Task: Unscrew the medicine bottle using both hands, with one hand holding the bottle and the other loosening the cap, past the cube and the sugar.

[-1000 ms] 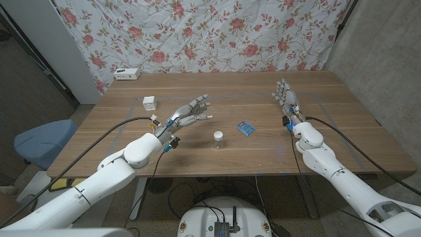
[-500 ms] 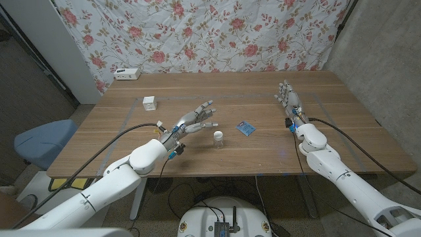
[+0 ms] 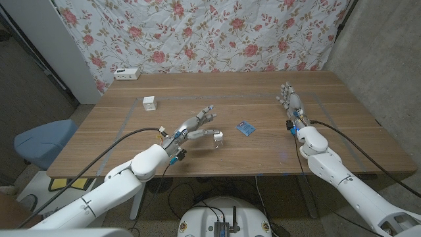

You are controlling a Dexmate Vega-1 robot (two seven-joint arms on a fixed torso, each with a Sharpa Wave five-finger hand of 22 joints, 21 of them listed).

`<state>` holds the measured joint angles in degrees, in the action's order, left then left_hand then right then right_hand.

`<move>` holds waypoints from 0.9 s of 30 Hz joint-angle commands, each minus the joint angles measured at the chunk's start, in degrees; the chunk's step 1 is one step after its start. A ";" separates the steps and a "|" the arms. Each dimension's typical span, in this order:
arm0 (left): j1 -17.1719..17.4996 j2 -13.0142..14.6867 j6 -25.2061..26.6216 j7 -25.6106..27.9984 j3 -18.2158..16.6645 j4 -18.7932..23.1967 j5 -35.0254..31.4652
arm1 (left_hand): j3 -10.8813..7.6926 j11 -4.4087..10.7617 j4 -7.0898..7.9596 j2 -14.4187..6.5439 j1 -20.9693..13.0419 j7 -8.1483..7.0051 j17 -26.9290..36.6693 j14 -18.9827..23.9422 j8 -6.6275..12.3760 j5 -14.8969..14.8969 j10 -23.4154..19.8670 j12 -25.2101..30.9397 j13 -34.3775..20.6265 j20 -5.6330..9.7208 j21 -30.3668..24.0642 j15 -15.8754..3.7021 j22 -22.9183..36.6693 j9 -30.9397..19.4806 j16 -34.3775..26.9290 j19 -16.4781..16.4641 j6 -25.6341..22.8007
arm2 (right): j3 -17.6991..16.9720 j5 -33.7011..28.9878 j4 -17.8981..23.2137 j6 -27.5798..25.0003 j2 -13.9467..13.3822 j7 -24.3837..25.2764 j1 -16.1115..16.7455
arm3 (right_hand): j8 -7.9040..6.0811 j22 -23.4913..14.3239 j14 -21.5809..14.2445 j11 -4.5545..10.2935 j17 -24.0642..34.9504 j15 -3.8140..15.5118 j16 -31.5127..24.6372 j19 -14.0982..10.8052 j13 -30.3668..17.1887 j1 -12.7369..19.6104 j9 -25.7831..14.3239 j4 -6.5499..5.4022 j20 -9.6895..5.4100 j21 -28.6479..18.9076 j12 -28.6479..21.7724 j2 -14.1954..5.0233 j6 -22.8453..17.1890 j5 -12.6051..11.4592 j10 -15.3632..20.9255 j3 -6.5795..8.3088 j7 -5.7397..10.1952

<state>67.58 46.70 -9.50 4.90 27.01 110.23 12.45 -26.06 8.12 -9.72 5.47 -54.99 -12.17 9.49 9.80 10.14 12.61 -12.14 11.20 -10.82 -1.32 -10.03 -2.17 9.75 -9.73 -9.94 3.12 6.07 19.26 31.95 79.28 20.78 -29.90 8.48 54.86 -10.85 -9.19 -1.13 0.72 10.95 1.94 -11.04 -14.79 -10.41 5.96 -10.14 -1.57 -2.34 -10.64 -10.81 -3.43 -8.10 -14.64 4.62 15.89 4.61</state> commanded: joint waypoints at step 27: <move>1.04 1.42 -4.35 -1.34 0.00 -3.28 -3.28 | 3.41 1.17 1.61 3.24 2.28 -0.18 0.04 2.79 0.28 -0.16 -2.24 0.87 -0.09 1.75 -1.00 -8.70 0.05 -0.34 -0.74 -1.80 1.10 | -0.64 -1.44 4.33 0.22 -0.36 3.00 3.86 | -0.16 -0.36 -0.17 0.45 0.06 0.25 -0.31 -0.24 -0.15 0.12 -0.17 0.45 -1.53 -0.06 -0.24 -0.44 -0.64 -0.42 0.45 -0.02 0.67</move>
<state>68.31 48.07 -12.88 3.36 26.96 108.07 10.48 -23.20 9.17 -8.17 8.54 -53.28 -12.19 9.48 11.71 10.14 11.95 -13.53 11.66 -10.81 0.23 -10.64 -2.18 9.60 -9.86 -10.20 1.55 6.68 18.65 30.81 83.05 21.29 -30.36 10.92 58.25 -10.85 -9.49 -1.12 0.94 10.96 1.94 -11.04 -14.78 -10.42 6.35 -10.15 -1.57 -2.34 -10.63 -10.81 -3.82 -8.40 -14.86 4.84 15.89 4.91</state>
